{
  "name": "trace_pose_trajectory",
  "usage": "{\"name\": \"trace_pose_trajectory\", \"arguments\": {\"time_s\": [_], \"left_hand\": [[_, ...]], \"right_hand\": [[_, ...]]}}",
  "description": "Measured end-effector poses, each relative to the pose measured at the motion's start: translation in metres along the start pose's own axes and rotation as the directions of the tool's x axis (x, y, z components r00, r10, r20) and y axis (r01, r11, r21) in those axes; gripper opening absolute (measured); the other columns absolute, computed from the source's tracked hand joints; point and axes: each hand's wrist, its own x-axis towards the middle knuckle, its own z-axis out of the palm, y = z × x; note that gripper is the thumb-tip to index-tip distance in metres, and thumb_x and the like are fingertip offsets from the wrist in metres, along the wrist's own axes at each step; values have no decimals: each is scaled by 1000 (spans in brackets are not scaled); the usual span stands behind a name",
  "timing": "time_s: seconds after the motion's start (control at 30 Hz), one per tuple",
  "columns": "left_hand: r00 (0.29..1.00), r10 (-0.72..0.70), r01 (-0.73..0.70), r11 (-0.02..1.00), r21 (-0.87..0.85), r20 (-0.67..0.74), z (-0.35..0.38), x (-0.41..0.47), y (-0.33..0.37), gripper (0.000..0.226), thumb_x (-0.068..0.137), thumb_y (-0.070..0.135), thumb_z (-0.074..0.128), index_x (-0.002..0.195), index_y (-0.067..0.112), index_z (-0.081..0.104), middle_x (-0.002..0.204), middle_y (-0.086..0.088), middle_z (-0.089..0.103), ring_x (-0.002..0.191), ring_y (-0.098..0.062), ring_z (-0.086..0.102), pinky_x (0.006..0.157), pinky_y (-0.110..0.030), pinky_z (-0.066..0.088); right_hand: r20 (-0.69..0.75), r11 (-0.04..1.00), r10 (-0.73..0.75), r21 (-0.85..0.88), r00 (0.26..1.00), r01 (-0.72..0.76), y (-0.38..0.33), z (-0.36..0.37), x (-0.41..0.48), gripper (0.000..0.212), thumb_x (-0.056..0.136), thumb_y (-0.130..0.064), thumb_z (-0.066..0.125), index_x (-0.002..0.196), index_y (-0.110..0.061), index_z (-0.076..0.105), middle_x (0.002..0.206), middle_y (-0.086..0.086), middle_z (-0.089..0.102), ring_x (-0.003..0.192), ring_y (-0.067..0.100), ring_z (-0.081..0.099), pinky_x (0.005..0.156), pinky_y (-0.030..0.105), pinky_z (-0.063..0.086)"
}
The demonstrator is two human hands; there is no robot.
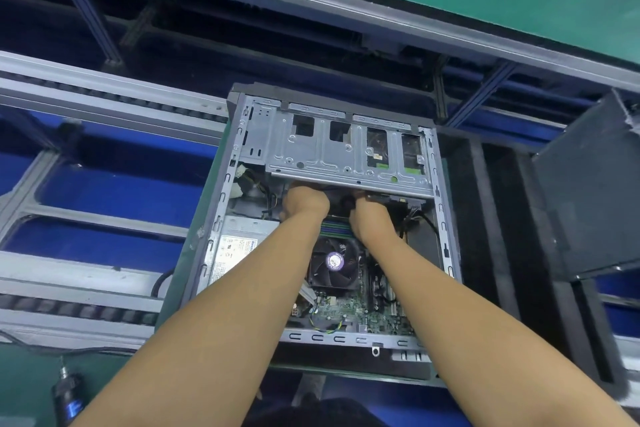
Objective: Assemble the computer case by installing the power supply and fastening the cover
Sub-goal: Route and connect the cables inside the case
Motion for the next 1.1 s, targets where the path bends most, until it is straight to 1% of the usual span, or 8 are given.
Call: {"name": "trace_pose_trajectory", "arguments": {"time_s": [0.07,0.17,0.37,0.53,0.63,0.77,0.93,1.1], "left_hand": [[1000,10,-10,1000,23,21,-3,-1,0,34,94,12,55,125,-4,55,130,-19,59,117,-36,57,102,-45,48],[998,17,-23,995,94,67,-4,1,0,33,97,14,52,125,-4,54,129,-19,59,118,-36,57,102,-44,49],[998,41,-45,995,86,39,-1,2,-1,26,95,15,55,116,0,59,123,-18,62,113,-35,59,100,-44,50],[998,62,-62,998,14,-3,-1,0,-3,25,92,14,57,114,3,60,121,-16,63,111,-35,59,99,-46,50],[998,68,-68,997,39,4,-1,1,-3,24,93,14,56,113,3,62,121,-16,64,112,-36,59,99,-46,50],[999,38,-41,990,134,29,-1,2,0,25,95,18,54,110,0,63,122,-16,64,114,-35,58,100,-44,49],[999,5,-15,981,196,53,-1,2,1,30,98,21,51,116,-1,61,126,-16,61,116,-33,56,102,-41,47],[998,0,-17,969,248,68,-1,0,2,32,100,23,50,118,-1,61,128,-15,60,120,-32,54,98,-36,45]], "right_hand": [[-7,999,-30,-43,1000,30,-3,1,-1,33,106,-4,43,138,1,50,114,27,68,108,41,66,82,41,49],[19,991,-70,-116,997,72,-3,0,1,43,105,-4,46,148,-7,42,113,27,68,104,39,67,82,42,52],[76,972,-89,-210,993,103,-8,0,3,22,106,-6,46,125,3,54,117,23,67,108,39,66,83,42,52],[108,958,-97,-258,989,122,-11,0,4,21,102,-1,53,123,-2,54,113,23,68,103,38,68,87,44,54],[58,960,-119,-247,991,129,-8,2,4,19,102,-3,52,121,-1,55,106,24,70,97,40,69,78,44,55],[51,952,-148,-264,988,156,-5,3,2,13,97,6,51,106,6,60,97,23,68,92,41,69,71,40,48],[13,943,-167,-289,986,164,-1,4,0,12,98,3,52,110,3,57,98,22,68,90,40,67,69,39,44],[21,929,-198,-313,980,195,2,4,4,19,98,3,49,114,-3,57,85,16,63,82,38,66,67,38,44]]}}
